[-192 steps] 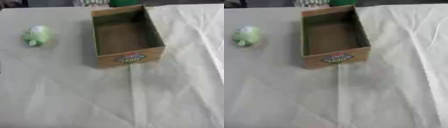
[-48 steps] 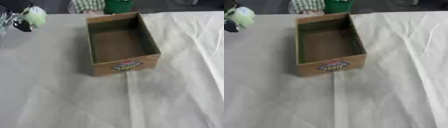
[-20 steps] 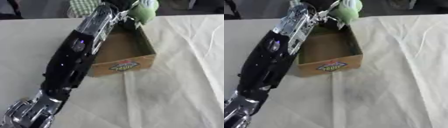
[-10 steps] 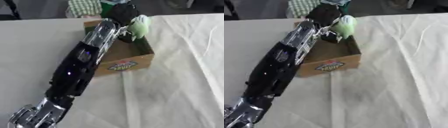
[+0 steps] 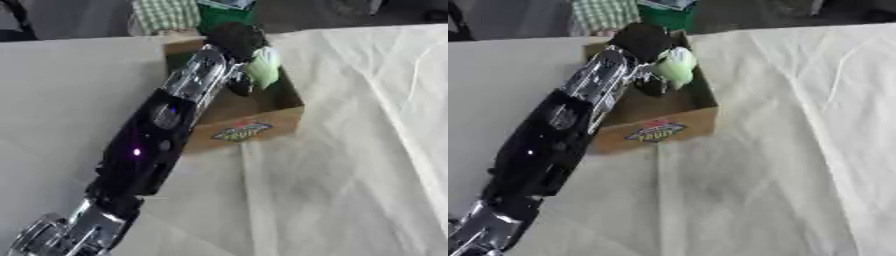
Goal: Pick up objects on the table and place them in the box.
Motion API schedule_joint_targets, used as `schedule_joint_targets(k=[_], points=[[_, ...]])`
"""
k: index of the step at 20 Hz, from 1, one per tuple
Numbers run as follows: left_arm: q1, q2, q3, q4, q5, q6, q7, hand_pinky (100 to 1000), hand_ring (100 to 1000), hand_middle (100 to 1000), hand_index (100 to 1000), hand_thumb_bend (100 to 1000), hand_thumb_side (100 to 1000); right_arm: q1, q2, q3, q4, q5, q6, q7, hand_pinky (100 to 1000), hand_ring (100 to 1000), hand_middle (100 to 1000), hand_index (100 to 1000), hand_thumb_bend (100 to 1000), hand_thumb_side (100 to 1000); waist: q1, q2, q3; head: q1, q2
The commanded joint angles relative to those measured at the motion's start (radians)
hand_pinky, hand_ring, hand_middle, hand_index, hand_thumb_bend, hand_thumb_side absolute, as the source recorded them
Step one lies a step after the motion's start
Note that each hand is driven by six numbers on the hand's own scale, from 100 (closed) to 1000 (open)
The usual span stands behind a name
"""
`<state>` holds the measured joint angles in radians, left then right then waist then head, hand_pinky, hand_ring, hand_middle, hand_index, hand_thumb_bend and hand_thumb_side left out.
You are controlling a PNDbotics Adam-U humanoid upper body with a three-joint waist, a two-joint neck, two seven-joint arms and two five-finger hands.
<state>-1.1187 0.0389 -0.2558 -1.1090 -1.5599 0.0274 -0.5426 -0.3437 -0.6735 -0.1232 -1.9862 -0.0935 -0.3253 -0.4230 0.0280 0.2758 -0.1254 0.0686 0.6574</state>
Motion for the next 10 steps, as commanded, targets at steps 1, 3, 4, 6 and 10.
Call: schedule_joint_targets(k=[1,3,4,6,10], points=[[-0.045,-0.002,0.016,0.032,-0.013,-0.019,-0.083,503,616,523,668,100,268,-0.017,-0.018,-0.008,-0.014,0.000,0.000,0.001,824,676,740,910,100,680,-0.004,-0.016,-0.006,0.005,-0.009],[-0.067,0.004,0.020,0.076,-0.022,-0.042,-0.139,566,701,610,717,100,422,-0.022,-0.018,-0.007,-0.014,-0.003,-0.001,0.003,824,676,740,910,100,680,-0.001,-0.015,-0.015,0.011,-0.010],[-0.086,0.009,0.026,0.111,-0.027,-0.062,-0.175,566,701,610,717,100,422,-0.026,-0.018,-0.005,-0.014,-0.004,-0.002,0.004,824,676,740,910,100,680,0.000,-0.014,-0.020,0.015,-0.011],[-0.104,0.012,0.038,0.140,-0.036,-0.087,-0.209,566,701,610,717,100,422,-0.028,-0.018,-0.005,-0.014,-0.006,-0.002,0.006,824,676,740,910,100,680,0.001,-0.014,-0.023,0.018,-0.012],[-0.118,0.026,0.064,0.196,-0.026,-0.116,-0.250,758,905,858,906,303,817,-0.037,-0.021,-0.003,-0.014,-0.010,-0.004,0.008,823,676,740,909,100,680,0.008,-0.012,-0.036,0.026,-0.010]])
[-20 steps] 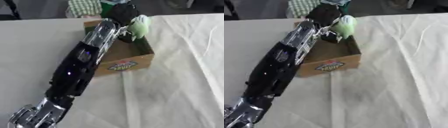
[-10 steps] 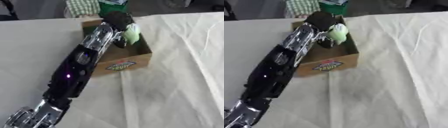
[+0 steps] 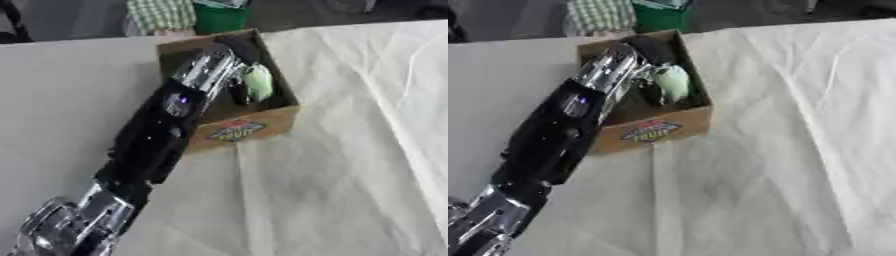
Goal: Pick up objects on the table and place them in the box.
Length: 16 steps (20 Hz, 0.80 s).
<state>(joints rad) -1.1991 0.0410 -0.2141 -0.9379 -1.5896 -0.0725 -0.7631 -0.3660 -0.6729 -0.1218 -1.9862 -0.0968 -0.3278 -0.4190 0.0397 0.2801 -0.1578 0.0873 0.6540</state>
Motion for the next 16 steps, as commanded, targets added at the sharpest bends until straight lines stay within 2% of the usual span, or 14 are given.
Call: schedule_joint_targets(k=[1,2,3,7,8,9,11,16], points=[[-0.046,0.027,0.030,0.043,0.007,-0.021,-0.043,780,926,877,925,625,887,-0.016,-0.022,-0.004,-0.014,-0.007,-0.002,0.005,823,676,740,909,100,680,-0.002,-0.017,-0.006,0.007,-0.006],[-0.052,0.030,0.036,0.054,0.010,-0.026,-0.053,780,926,877,925,625,887,-0.016,-0.023,-0.005,-0.014,-0.008,-0.002,0.004,823,676,740,909,100,680,-0.001,-0.017,-0.008,0.007,-0.006],[-0.056,0.032,0.040,0.061,0.013,-0.030,-0.061,792,938,889,961,790,910,-0.016,-0.023,-0.005,-0.014,-0.008,-0.002,0.004,823,676,740,909,100,680,0.000,-0.017,-0.009,0.007,-0.005],[-0.059,0.036,0.047,0.062,0.021,-0.034,-0.081,792,938,889,961,790,910,-0.015,-0.025,-0.006,-0.014,-0.008,-0.002,0.004,823,676,740,909,100,680,0.003,-0.018,-0.010,0.006,-0.002],[-0.061,0.041,0.052,0.054,0.021,-0.029,-0.079,811,958,901,997,919,930,-0.013,-0.024,-0.006,-0.014,-0.008,-0.002,0.004,824,676,740,910,100,681,0.003,-0.019,-0.011,0.004,0.000],[-0.061,0.043,0.058,0.043,0.021,-0.021,-0.071,816,959,896,1000,977,944,-0.012,-0.024,-0.007,-0.014,-0.007,-0.001,0.004,825,676,740,910,100,681,0.004,-0.019,-0.011,0.003,0.001],[-0.056,0.043,0.070,0.014,0.038,-0.010,-0.047,814,957,897,1000,1000,986,-0.010,-0.022,-0.009,-0.014,-0.007,0.000,0.003,825,676,740,910,100,681,0.004,-0.019,-0.011,0.002,0.001],[-0.059,0.061,0.075,-0.079,0.090,0.010,0.019,792,943,889,1000,1000,996,-0.008,-0.021,-0.009,-0.014,-0.006,0.001,0.002,825,676,740,910,100,680,0.005,-0.021,-0.006,-0.003,0.007]])
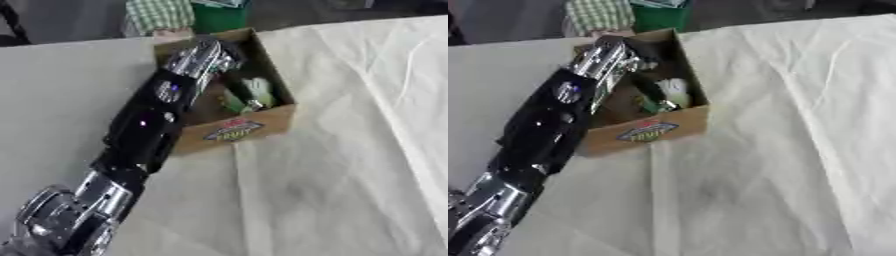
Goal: Pick up objects on the table and place them in the box.
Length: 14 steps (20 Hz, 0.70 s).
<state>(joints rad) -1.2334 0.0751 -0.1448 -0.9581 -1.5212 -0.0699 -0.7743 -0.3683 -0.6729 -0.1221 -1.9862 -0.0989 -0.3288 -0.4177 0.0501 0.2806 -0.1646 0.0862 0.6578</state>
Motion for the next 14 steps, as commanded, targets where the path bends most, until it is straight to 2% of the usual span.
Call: schedule_joint_targets(k=[1,2,3,4,5,6,7,8,9,10,11,12,14], points=[[-0.021,0.030,0.003,-0.070,0.026,0.009,0.043,792,943,889,1000,1000,996,-0.005,-0.021,-0.009,-0.014,-0.004,0.002,0.000,825,676,740,910,100,680,-0.006,-0.021,0.001,-0.002,0.003],[-0.023,0.036,0.003,-0.081,0.027,0.014,0.056,771,927,870,983,755,973,-0.003,-0.022,-0.010,-0.014,-0.003,0.002,0.000,824,676,740,910,100,680,-0.006,-0.023,0.004,-0.004,0.008],[-0.027,0.045,0.004,-0.097,0.027,0.020,0.070,771,927,870,983,755,973,-0.002,-0.023,-0.011,-0.014,-0.003,0.002,-0.001,824,676,740,910,100,680,-0.007,-0.023,0.006,-0.005,0.011],[-0.035,0.056,0.009,-0.117,0.027,0.027,0.083,752,906,845,961,666,976,0.002,-0.024,-0.012,-0.014,-0.002,0.002,-0.002,825,676,740,910,100,680,-0.008,-0.025,0.010,-0.007,0.017],[-0.048,0.068,0.017,-0.138,0.027,0.038,0.097,729,882,820,936,490,944,0.006,-0.024,-0.013,-0.014,-0.001,0.002,-0.004,824,676,740,910,100,680,-0.008,-0.026,0.014,-0.009,0.023],[-0.060,0.080,0.025,-0.161,0.026,0.050,0.112,721,874,811,929,463,941,0.009,-0.025,-0.015,-0.014,0.001,0.002,-0.006,824,676,740,910,100,679,-0.009,-0.027,0.017,-0.011,0.027],[-0.068,0.091,0.030,-0.185,0.026,0.064,0.126,711,859,795,917,374,927,0.011,-0.026,-0.016,-0.014,0.002,0.002,-0.007,824,676,740,910,100,679,-0.009,-0.028,0.021,-0.014,0.030],[-0.073,0.101,0.036,-0.208,0.030,0.078,0.141,694,831,767,898,258,874,0.014,-0.027,-0.017,-0.014,0.003,0.002,-0.009,824,676,740,910,100,679,-0.010,-0.029,0.025,-0.016,0.033],[-0.077,0.112,0.046,-0.232,0.040,0.092,0.156,685,816,751,891,214,848,0.016,-0.027,-0.018,-0.014,0.004,0.002,-0.010,824,676,740,910,100,679,-0.011,-0.030,0.029,-0.019,0.035],[-0.082,0.126,0.060,-0.256,0.052,0.107,0.170,675,797,732,884,200,806,0.017,-0.027,-0.019,-0.014,0.005,0.001,-0.012,824,676,741,910,100,678,-0.013,-0.031,0.033,-0.022,0.038],[-0.082,0.137,0.070,-0.281,0.066,0.122,0.186,675,797,732,884,200,806,0.018,-0.028,-0.020,-0.014,0.006,0.001,-0.013,824,676,741,910,100,678,-0.013,-0.032,0.036,-0.024,0.039],[-0.079,0.146,0.074,-0.305,0.080,0.136,0.201,662,769,699,854,173,760,0.019,-0.028,-0.021,-0.014,0.006,0.001,-0.015,823,676,741,909,100,678,-0.015,-0.032,0.038,-0.026,0.040],[-0.079,0.182,0.107,-0.356,0.111,0.165,0.232,657,749,673,835,128,732,0.025,-0.029,-0.024,-0.014,0.009,0.000,-0.019,822,676,741,909,100,676,-0.021,-0.036,0.047,-0.035,0.043]])
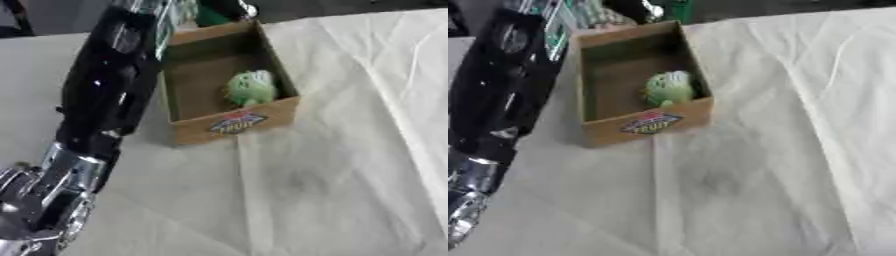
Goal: Pick up objects on the table and place them in the box.
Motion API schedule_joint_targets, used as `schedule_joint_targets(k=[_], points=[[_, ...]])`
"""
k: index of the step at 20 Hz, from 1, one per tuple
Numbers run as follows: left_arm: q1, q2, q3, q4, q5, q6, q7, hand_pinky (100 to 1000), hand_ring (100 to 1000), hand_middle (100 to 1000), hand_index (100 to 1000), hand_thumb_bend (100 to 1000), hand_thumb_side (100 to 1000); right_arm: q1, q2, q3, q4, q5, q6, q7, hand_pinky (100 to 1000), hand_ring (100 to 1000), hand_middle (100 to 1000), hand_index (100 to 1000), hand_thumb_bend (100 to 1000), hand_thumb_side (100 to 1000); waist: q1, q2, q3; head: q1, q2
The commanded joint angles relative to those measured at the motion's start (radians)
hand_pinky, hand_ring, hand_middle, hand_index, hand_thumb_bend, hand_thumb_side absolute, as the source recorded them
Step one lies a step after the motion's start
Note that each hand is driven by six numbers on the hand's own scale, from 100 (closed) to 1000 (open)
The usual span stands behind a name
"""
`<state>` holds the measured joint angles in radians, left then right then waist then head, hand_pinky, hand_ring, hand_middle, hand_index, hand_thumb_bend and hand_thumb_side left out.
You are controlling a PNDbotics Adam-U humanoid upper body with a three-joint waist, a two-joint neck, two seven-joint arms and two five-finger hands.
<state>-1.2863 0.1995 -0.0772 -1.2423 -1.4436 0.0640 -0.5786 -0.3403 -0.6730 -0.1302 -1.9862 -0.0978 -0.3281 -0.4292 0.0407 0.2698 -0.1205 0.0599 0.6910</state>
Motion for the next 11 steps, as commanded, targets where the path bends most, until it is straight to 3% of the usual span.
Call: schedule_joint_targets(k=[1,6,10,11], points=[[-0.023,0.075,0.062,-0.097,0.049,0.047,0.052,656,737,658,828,100,735,-0.001,-0.031,-0.018,-0.014,0.009,-0.002,-0.009,821,676,741,908,100,675,-0.013,-0.026,0.006,-0.013,0.012],[0.021,0.124,0.144,-0.226,0.128,0.100,0.131,671,699,627,823,100,762,0.011,-0.035,-0.026,-0.014,0.015,-0.005,-0.021,820,677,742,908,100,675,-0.020,-0.034,0.022,-0.028,0.018],[0.084,0.160,0.173,-0.325,0.189,0.151,0.192,684,662,605,808,100,773,0.021,-0.040,-0.034,-0.014,0.023,-0.009,-0.031,818,677,742,907,100,672,-0.026,-0.037,0.041,-0.043,0.018],[0.097,0.164,0.171,-0.349,0.204,0.164,0.207,684,662,605,808,100,773,0.022,-0.041,-0.034,-0.014,0.024,-0.010,-0.032,818,677,742,906,100,606,-0.026,-0.037,0.042,-0.042,0.019]])
